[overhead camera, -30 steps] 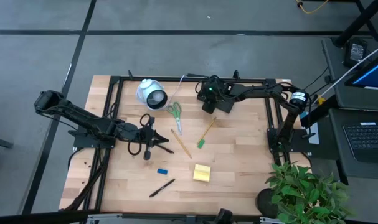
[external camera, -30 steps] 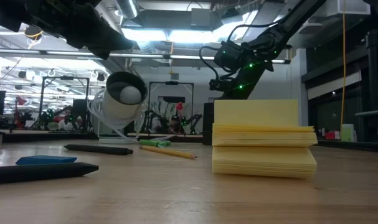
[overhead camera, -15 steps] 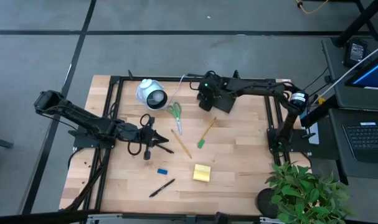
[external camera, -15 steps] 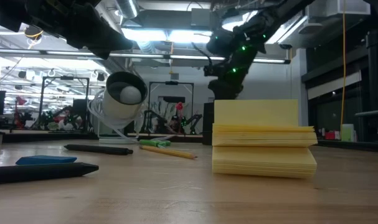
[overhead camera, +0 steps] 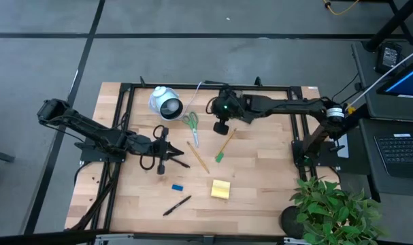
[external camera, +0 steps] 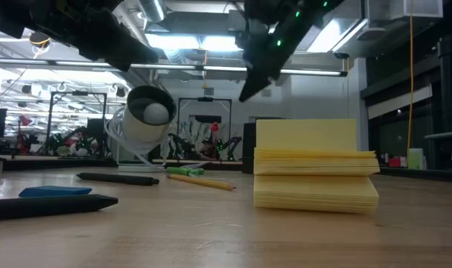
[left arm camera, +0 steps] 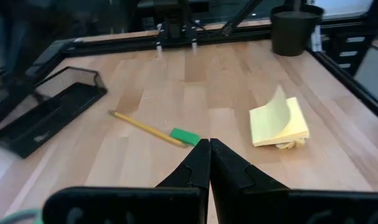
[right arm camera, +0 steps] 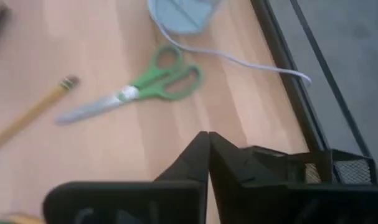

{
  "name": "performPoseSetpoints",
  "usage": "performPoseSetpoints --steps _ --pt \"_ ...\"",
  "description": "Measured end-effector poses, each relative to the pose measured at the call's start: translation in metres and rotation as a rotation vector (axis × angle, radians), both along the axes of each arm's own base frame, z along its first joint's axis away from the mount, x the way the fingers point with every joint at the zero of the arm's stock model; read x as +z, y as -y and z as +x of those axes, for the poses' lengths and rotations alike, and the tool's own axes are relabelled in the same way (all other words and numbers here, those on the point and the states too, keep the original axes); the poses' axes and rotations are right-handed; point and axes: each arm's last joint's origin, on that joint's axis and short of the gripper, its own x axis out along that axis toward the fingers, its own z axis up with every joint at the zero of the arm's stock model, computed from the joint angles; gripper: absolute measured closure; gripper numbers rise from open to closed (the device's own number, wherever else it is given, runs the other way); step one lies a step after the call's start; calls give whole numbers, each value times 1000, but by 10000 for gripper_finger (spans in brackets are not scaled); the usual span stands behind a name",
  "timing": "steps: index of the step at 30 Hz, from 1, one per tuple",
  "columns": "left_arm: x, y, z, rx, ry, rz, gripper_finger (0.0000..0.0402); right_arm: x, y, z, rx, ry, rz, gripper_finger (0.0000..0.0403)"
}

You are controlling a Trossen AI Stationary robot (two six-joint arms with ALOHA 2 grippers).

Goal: Pick and place office supplies into organizer
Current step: Put the top black pen into the desk organizer

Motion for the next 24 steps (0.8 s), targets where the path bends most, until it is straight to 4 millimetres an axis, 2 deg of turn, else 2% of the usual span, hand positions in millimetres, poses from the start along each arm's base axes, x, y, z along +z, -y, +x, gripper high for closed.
performPoseSetpoints --steps 3,6,12,17,21,24 --pt "-5 1 -3 10 -56 24 400 8 -20 -4 14 51 28 390" --pt "-8 4 -5 23 -125 30 400 5 -45 -10 26 118 77 397" --pt "10 11 -6 73 -251 63 400 -12 -98 -21 157 301 99 394" --pt "16 14 0 101 -339 83 400 -33 -119 -34 189 334 81 397" --pt "14 21 11 125 -532 124 400 -49 -134 -41 249 383 100 387" --pt "15 30 22 120 -673 136 400 -59 -135 -46 248 411 99 384"
